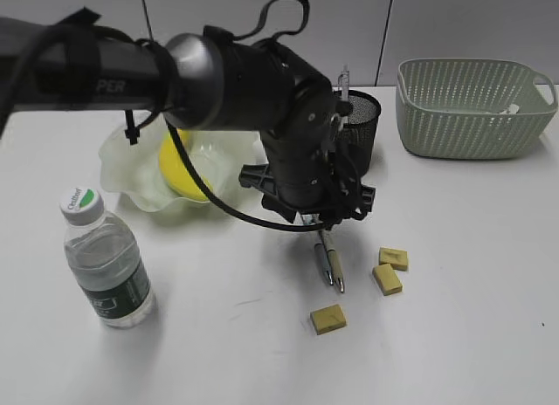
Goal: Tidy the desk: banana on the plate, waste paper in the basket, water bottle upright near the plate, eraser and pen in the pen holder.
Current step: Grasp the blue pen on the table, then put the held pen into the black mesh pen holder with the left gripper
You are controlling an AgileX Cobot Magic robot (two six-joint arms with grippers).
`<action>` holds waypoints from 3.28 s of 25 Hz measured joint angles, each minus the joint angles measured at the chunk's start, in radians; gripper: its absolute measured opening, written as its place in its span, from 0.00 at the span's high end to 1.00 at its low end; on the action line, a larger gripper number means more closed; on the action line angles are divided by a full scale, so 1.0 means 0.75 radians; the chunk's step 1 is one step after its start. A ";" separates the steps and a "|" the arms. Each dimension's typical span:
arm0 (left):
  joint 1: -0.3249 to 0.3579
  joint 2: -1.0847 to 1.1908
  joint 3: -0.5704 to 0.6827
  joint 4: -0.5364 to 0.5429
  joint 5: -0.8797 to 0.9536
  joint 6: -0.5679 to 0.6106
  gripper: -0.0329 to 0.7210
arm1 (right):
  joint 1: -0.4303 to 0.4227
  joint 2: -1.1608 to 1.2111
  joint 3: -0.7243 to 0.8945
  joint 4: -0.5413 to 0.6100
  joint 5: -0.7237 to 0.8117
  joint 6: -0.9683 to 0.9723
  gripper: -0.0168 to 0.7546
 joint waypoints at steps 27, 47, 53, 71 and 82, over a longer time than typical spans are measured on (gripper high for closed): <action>0.000 0.121 -0.010 0.206 -0.072 -0.380 0.63 | 0.000 0.000 0.000 0.000 -0.002 0.001 0.63; -0.001 -0.068 -0.013 0.261 -0.162 -0.385 0.84 | 0.000 0.000 0.000 0.000 -0.002 0.001 0.63; -0.010 -0.239 -0.013 0.619 -0.528 -0.385 0.84 | 0.000 0.000 0.000 0.000 -0.002 0.001 0.63; 0.302 0.107 -0.012 0.532 -1.791 -0.009 0.84 | 0.000 0.000 0.000 0.000 -0.002 0.001 0.63; 0.305 0.189 -0.024 0.475 -1.801 0.042 0.57 | 0.000 0.000 0.000 0.000 -0.002 0.001 0.64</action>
